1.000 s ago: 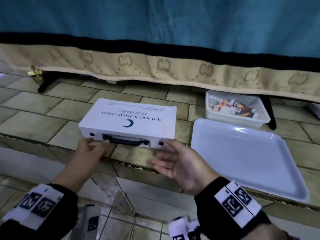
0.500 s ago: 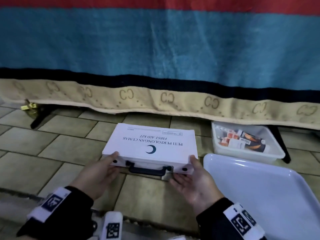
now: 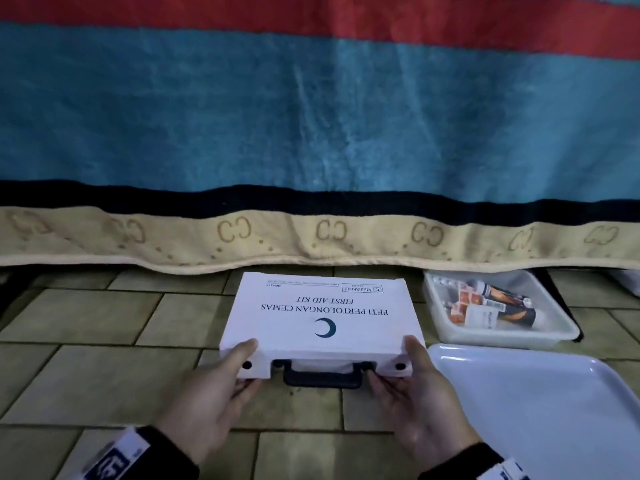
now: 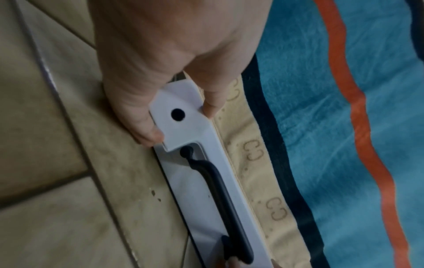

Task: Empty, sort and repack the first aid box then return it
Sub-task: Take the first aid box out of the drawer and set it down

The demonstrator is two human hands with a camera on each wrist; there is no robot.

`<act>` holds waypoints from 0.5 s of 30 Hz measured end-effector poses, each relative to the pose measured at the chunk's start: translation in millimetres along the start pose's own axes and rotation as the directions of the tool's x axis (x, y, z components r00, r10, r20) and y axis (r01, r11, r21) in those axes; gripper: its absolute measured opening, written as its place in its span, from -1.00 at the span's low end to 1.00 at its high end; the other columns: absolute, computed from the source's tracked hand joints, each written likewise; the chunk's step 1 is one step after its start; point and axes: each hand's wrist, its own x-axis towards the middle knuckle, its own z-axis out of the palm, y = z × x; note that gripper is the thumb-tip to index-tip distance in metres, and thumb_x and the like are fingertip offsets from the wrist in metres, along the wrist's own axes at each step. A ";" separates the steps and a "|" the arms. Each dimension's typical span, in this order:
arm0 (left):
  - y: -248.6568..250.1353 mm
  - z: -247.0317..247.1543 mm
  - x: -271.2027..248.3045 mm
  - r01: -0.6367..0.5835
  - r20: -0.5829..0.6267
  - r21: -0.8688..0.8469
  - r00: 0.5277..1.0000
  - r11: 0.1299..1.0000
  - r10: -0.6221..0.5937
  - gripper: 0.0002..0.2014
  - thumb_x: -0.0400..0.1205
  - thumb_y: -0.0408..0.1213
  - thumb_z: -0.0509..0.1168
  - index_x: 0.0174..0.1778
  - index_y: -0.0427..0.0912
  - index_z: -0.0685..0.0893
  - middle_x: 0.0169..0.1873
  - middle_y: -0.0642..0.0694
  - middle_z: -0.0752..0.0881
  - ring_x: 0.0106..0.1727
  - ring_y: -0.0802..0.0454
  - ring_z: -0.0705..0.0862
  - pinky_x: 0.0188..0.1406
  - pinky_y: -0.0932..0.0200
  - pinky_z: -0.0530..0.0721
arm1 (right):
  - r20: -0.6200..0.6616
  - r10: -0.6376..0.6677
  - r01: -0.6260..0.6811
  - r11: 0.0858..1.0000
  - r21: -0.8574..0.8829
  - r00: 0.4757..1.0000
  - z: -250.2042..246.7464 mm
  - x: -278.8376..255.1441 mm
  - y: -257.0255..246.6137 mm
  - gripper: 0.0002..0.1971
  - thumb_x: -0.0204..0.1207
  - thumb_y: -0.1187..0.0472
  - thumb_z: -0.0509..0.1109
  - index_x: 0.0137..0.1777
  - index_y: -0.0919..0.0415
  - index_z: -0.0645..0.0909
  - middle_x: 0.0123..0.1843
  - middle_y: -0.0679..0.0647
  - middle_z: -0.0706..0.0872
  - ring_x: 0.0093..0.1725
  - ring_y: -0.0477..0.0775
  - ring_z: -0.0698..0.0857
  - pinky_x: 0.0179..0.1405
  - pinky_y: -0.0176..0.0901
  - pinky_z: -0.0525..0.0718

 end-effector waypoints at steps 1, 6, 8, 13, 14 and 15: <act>0.0 -0.4 0.8 0.003 0.000 -0.001 1.000 1.000 -0.003 -0.86 0.56 -0.36 0.39 -0.05 -0.34 0.62 0.04 -0.32 0.71 0.11 -0.16 0.68 0.18 0.02 0.58 | 0.004 0.010 -0.010 1.000 0.008 1.000 0.0 0.4 -1.4 -0.75 0.58 0.07 0.34 -0.03 0.29 0.59 0.01 0.28 0.68 -0.07 0.19 0.67 -0.28 -0.05 0.79; 7.6 -1.8 3.6 0.012 0.021 0.010 1.000 1.000 -0.012 -0.82 0.54 -0.35 0.41 -0.06 -0.40 0.63 -0.07 -0.34 0.72 -0.03 -0.12 0.69 0.18 0.04 0.56 | -0.013 0.067 -0.068 0.997 -0.043 0.998 -0.6 -0.3 -14.6 -0.64 0.45 0.07 0.47 0.12 0.32 0.62 0.06 0.30 0.72 -0.03 0.26 0.68 -0.40 -0.03 0.79; 12.8 -3.8 0.4 0.002 0.016 0.032 1.000 0.999 -0.002 -0.87 0.59 -0.37 0.34 -0.10 -0.40 0.61 -0.11 -0.35 0.68 -0.08 -0.13 0.69 0.12 0.12 0.62 | -0.018 0.047 -0.048 0.996 -0.080 0.999 2.6 -4.8 -23.1 -0.68 0.39 0.07 0.51 0.04 0.28 0.66 -0.01 0.29 0.73 -0.12 0.29 0.70 -0.48 -0.11 0.78; 42.3 -2.4 -7.4 -0.211 0.026 0.054 0.977 0.976 0.210 -0.91 0.63 -0.53 0.21 -0.20 -0.44 0.53 -0.20 -0.32 0.69 -0.21 -0.09 0.74 -0.53 0.42 0.69 | 0.067 -0.054 0.064 0.986 -0.151 0.996 19.4 -20.9 -54.6 -0.79 0.43 0.07 0.48 -0.03 0.16 0.71 0.03 0.37 0.65 -0.28 0.40 0.79 -0.49 -0.21 0.77; 50.1 0.2 -6.6 -0.255 0.050 0.066 0.966 0.965 0.253 -0.91 0.63 -0.55 0.20 -0.18 -0.46 0.54 -0.19 -0.30 0.70 -0.16 -0.09 0.73 -0.49 0.44 0.70 | 0.093 -0.100 0.114 0.980 -0.165 0.991 23.3 -21.9 -62.0 -0.82 0.46 0.09 0.46 -0.04 0.18 0.68 0.03 0.34 0.64 -0.30 0.39 0.80 -0.47 -0.18 0.78; 57.9 3.8 -5.2 -0.303 0.078 0.093 0.952 0.948 0.297 -0.92 0.63 -0.56 0.18 -0.15 -0.46 0.55 -0.17 -0.28 0.72 -0.13 -0.08 0.72 -0.45 0.44 0.71 | 0.125 -0.153 0.174 0.968 -0.181 0.980 27.2 -21.1 -69.6 -0.83 0.48 0.12 0.44 -0.05 0.21 0.65 0.00 0.30 0.66 -0.31 0.38 0.80 -0.44 -0.15 0.79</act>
